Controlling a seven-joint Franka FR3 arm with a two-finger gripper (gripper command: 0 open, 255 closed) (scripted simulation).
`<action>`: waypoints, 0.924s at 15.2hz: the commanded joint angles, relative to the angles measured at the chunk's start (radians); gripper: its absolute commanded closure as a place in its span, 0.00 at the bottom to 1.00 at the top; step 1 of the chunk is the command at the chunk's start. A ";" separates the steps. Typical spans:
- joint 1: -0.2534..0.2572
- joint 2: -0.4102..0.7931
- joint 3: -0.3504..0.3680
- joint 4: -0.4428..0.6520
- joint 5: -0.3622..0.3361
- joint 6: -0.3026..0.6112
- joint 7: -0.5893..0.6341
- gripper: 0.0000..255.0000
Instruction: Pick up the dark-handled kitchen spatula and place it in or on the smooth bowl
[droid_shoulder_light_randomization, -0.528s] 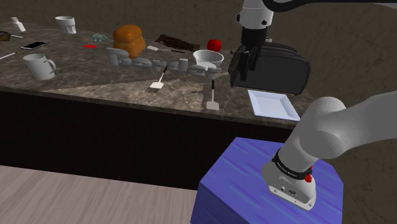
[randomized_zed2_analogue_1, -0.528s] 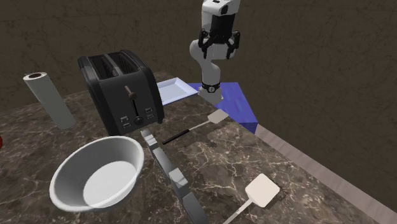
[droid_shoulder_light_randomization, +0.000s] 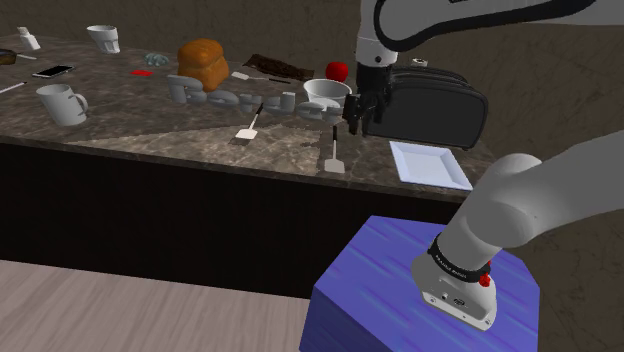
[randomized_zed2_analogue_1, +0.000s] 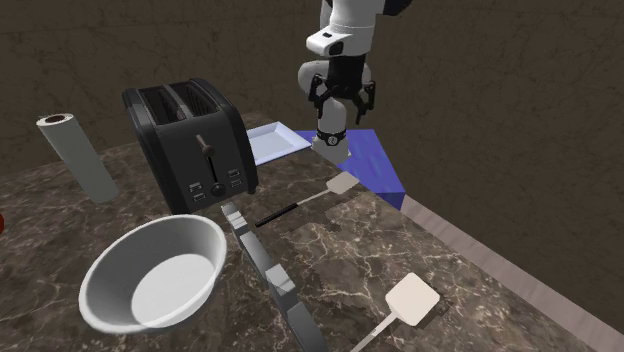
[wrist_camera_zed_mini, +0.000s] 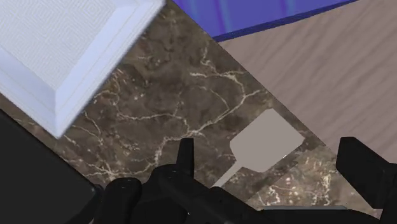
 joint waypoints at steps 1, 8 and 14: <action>-0.028 0.063 0.015 0.000 0.012 0.086 0.102 0.00; -0.133 0.277 0.038 0.018 0.014 0.354 0.416 0.00; -0.197 0.421 0.036 0.042 -0.008 0.519 0.618 0.00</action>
